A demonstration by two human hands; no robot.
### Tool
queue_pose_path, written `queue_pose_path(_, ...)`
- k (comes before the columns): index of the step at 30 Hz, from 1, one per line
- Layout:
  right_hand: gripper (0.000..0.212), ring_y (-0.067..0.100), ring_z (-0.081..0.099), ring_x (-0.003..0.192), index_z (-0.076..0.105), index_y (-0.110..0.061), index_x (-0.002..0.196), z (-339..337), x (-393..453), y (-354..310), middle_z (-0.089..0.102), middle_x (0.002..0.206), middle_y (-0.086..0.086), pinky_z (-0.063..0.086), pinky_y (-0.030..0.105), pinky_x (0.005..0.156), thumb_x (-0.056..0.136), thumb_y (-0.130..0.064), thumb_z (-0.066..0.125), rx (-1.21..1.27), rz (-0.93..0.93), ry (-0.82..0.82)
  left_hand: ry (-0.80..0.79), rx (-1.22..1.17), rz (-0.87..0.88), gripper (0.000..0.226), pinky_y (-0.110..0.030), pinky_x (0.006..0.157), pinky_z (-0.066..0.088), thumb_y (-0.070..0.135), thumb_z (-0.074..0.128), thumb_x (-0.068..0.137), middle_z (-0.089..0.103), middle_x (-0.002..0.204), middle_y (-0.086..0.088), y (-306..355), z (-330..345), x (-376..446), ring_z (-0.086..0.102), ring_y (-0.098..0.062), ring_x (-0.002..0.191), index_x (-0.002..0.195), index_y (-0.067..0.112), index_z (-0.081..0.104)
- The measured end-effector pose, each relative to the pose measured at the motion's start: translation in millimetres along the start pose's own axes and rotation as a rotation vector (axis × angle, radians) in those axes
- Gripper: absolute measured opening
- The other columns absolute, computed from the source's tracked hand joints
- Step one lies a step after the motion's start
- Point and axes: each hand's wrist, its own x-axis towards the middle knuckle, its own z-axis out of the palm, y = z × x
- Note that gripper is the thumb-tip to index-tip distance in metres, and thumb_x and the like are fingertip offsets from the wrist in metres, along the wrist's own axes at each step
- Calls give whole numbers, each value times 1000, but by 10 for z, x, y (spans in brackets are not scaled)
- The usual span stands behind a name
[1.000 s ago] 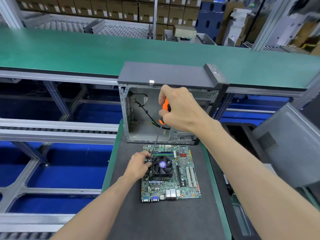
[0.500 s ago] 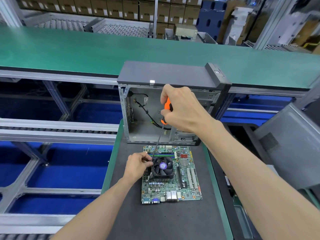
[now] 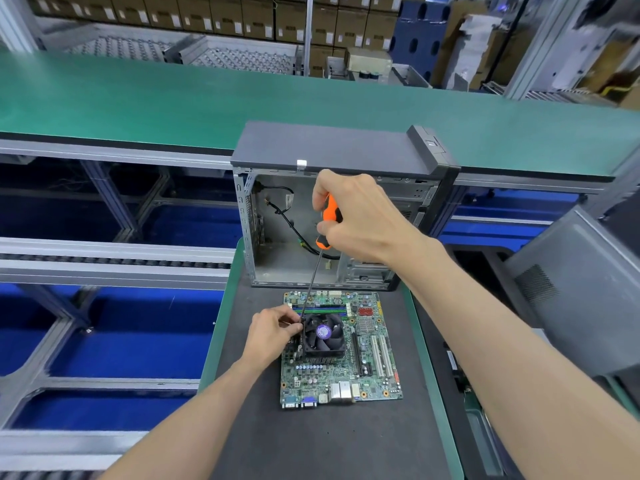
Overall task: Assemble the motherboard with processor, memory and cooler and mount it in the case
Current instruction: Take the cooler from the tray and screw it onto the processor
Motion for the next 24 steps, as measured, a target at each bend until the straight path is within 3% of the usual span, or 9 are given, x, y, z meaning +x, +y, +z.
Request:
queue_pose_path(6, 23, 3, 51, 67, 62, -21, 78, -126, 156, -174, 58, 73, -12, 39, 26, 59, 63, -6, 54, -72, -56, -211, 24, 21, 6, 9, -26, 76, 56, 15, 84, 78, 74, 75, 6, -7, 16, 18, 70, -7, 71, 78, 17, 76)
queue_pose_path(10, 24, 26, 55, 77, 56, -21, 80, -88, 170, -213, 55, 81, -1, 40, 28, 59, 58, -20, 45, -158, -16, -169, 65, 43, 16, 11, -18, 78, 52, 19, 86, 76, 77, 83, 7, -45, 24, 41, 68, 0, 77, 84, 14, 82)
queue_pose_path(12, 23, 32, 52, 76, 54, -15, 86, -41, 153, -224, 49, 81, 4, 43, 34, 61, 65, -23, 49, -238, 1, -113, 61, 45, 13, 11, -18, 81, 52, 20, 86, 75, 77, 85, 7, -64, 23, 55, 69, -2, 81, 84, 15, 82)
queue_pose_path(15, 18, 31, 45, 70, 50, -12, 90, -1, 174, -267, 39, 77, 2, 35, 35, 57, 80, -25, 57, -314, -14, -63, 47, 41, 3, 12, -21, 81, 53, 20, 86, 75, 77, 84, 8, -74, 23, 73, 69, -3, 81, 84, 15, 82)
queue_pose_path(20, 22, 24, 52, 80, 61, -15, 90, -21, 291, -295, 53, 80, -6, 41, 27, 61, 69, -12, 57, -213, -92, -222, -122, -22, -2, 24, -13, 77, 52, 8, 85, 76, 73, 85, 4, -94, -11, 130, 69, -10, 83, 87, 24, 70)
queue_pose_path(22, 9, 32, 50, 79, 52, -15, 82, 24, 314, -288, 46, 78, 0, 43, 36, 65, 78, -20, 58, -297, -67, -174, -155, 27, 4, 29, -3, 68, 43, 9, 84, 77, 70, 83, 7, -102, -36, 170, 66, -11, 85, 82, 29, 64)
queue_pose_path(24, 32, 33, 41, 71, 34, -16, 70, 56, 304, -287, 30, 71, 1, 34, 39, 62, 88, -29, 57, -448, -49, -102, -184, 80, 0, 30, -8, 73, 44, 12, 83, 79, 70, 86, 5, -96, -55, 199, 65, -12, 90, 81, 30, 60)
